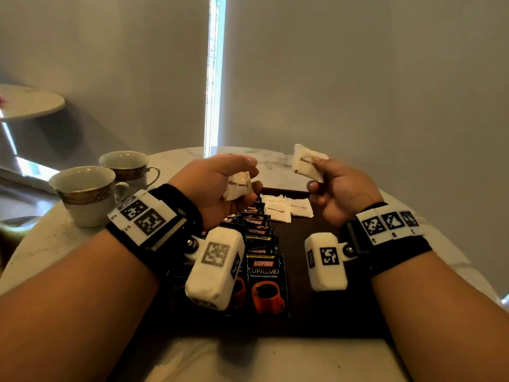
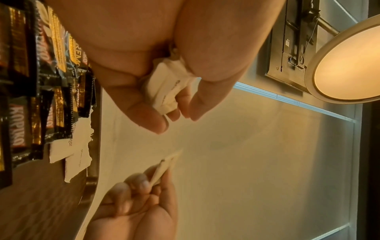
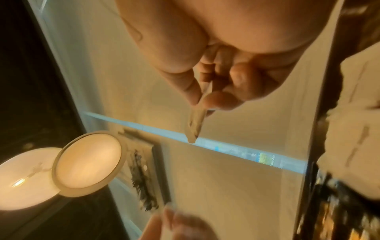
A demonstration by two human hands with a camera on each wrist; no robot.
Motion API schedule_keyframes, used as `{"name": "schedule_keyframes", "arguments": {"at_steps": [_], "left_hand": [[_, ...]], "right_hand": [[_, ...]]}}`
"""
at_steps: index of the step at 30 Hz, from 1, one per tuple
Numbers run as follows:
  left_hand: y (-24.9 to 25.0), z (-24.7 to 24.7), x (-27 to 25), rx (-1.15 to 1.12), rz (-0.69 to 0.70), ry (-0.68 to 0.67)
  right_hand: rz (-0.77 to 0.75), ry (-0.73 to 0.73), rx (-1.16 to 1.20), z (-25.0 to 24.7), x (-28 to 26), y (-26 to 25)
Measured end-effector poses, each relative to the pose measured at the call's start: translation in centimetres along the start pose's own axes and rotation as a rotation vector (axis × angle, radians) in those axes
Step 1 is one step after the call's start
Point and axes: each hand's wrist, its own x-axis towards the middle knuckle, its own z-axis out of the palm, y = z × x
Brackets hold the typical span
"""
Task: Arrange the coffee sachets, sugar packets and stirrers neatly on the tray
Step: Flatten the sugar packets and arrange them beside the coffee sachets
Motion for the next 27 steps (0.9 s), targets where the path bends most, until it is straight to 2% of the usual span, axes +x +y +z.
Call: {"name": "schedule_keyframes", "arguments": {"at_steps": [4, 9, 27], "left_hand": [[0.0, -0.1, 0.1, 0.007, -0.005, 0.002], [-0.1, -0.1, 0.2, 0.016, -0.002, 0.012], [0.0, -0.1, 0.2, 0.016, -0.014, 0.003]], "right_hand": [[0.161, 0.190, -0.043, -3.4, 2.3, 1.5], [0.377, 0.178, -0.157, -4.7, 3.2, 3.0], [0.442, 0.172, -0.395, -4.7, 3.7, 3.4]]}}
